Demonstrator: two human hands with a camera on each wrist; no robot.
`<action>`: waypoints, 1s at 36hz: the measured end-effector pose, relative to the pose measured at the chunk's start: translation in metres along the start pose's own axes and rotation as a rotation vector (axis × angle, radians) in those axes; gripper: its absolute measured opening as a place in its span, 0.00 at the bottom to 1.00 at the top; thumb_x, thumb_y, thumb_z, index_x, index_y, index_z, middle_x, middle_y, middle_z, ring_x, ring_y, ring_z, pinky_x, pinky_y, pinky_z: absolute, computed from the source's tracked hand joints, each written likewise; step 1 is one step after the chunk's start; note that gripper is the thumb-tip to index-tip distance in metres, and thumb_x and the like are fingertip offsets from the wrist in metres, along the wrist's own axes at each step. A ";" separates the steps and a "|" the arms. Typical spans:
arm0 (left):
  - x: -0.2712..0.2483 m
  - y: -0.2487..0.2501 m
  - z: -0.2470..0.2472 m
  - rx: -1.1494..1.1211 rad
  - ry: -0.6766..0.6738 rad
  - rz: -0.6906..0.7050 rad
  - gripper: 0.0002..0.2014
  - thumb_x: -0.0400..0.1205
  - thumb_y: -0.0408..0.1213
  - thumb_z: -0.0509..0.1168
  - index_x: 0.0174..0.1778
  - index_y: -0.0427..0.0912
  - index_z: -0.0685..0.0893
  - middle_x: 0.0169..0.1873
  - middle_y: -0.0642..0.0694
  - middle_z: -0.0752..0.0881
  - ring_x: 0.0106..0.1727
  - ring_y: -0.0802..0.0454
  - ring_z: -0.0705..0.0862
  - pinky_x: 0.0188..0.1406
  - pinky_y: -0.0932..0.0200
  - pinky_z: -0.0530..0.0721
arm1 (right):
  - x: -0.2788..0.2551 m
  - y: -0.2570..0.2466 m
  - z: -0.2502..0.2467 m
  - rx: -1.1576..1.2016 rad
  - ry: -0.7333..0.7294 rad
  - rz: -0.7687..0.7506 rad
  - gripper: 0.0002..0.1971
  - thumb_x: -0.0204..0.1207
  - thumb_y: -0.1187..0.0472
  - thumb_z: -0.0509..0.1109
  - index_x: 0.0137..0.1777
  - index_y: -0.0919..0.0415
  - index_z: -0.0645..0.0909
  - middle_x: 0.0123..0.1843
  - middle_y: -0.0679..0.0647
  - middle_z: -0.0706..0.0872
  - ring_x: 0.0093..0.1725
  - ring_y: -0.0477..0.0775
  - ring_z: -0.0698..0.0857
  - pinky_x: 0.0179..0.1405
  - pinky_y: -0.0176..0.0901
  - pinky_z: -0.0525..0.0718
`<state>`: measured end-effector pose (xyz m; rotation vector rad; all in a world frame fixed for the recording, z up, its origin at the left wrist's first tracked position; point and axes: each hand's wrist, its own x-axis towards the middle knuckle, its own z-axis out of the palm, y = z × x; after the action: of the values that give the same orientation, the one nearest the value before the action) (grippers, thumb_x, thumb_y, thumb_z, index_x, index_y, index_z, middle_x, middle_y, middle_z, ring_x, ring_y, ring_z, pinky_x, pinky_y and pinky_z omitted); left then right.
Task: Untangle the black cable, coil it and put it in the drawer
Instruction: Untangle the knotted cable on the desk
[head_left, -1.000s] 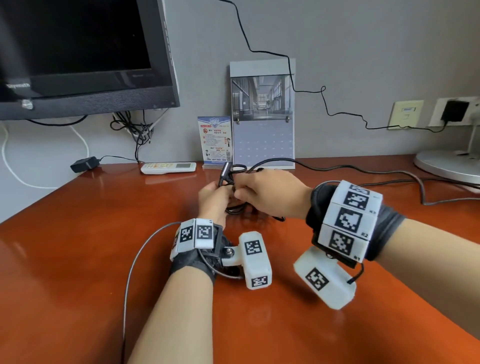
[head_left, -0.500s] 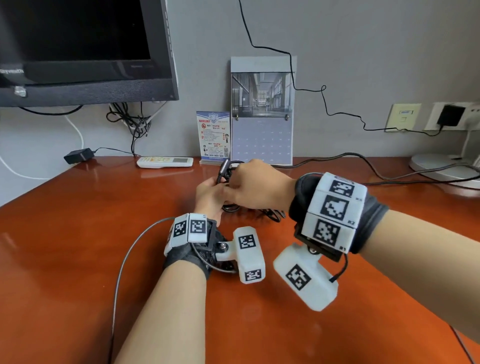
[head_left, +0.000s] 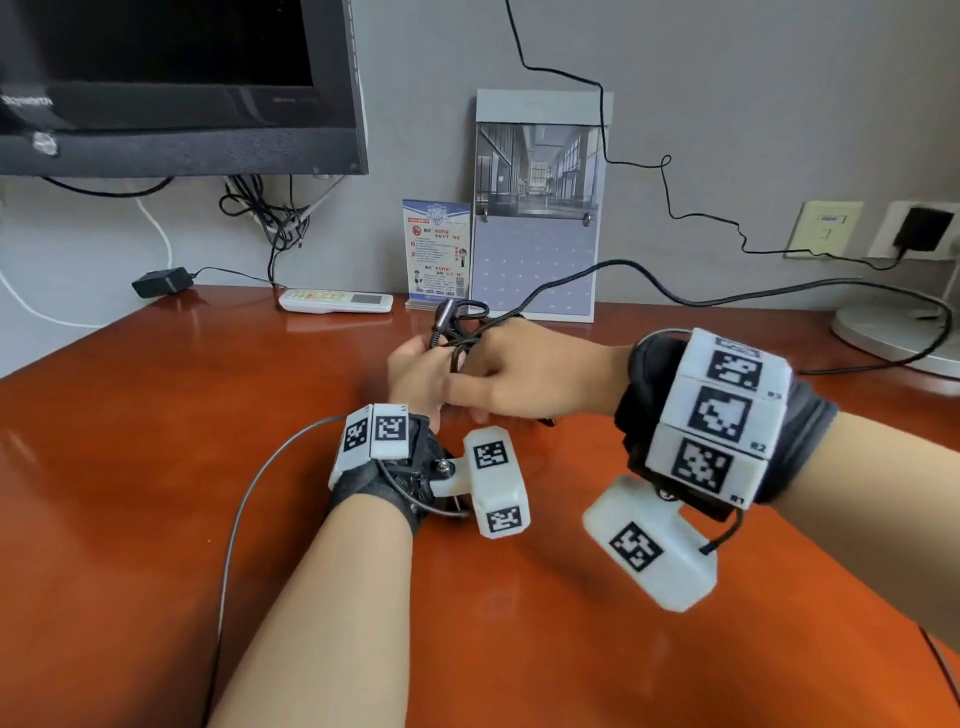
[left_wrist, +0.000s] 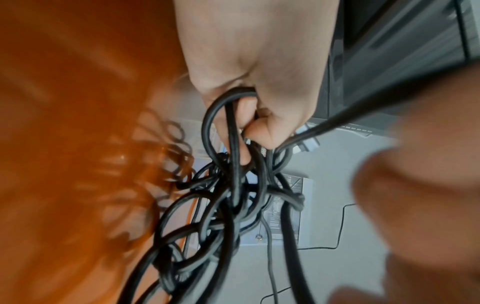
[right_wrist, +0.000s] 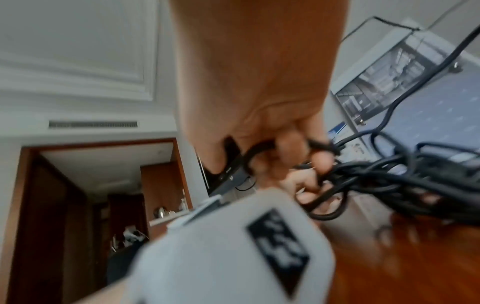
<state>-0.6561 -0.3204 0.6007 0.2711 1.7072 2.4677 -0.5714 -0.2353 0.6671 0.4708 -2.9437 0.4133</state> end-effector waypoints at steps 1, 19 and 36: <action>-0.003 0.002 0.001 0.005 -0.015 -0.005 0.06 0.69 0.22 0.63 0.37 0.36 0.80 0.20 0.45 0.82 0.25 0.47 0.79 0.23 0.58 0.79 | 0.002 -0.004 -0.001 -0.039 0.017 0.019 0.24 0.83 0.52 0.58 0.32 0.64 0.85 0.27 0.51 0.82 0.26 0.43 0.76 0.26 0.30 0.72; 0.005 -0.006 0.004 0.066 -0.072 -0.051 0.10 0.83 0.21 0.53 0.42 0.36 0.76 0.28 0.41 0.81 0.24 0.50 0.80 0.21 0.62 0.77 | -0.001 -0.012 -0.026 -0.110 -0.205 0.241 0.21 0.84 0.54 0.54 0.45 0.66 0.84 0.18 0.55 0.79 0.13 0.45 0.74 0.14 0.25 0.70; 0.011 -0.011 0.010 0.102 0.093 -0.033 0.16 0.75 0.15 0.54 0.31 0.41 0.71 0.27 0.44 0.71 0.28 0.53 0.72 0.23 0.62 0.84 | -0.032 -0.023 -0.039 -0.299 -0.523 0.287 0.16 0.76 0.51 0.60 0.47 0.60 0.85 0.39 0.52 0.91 0.19 0.40 0.81 0.30 0.34 0.76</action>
<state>-0.6647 -0.3054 0.5945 0.1390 1.8612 2.4092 -0.5306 -0.2363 0.7042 0.1268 -3.5075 -0.1591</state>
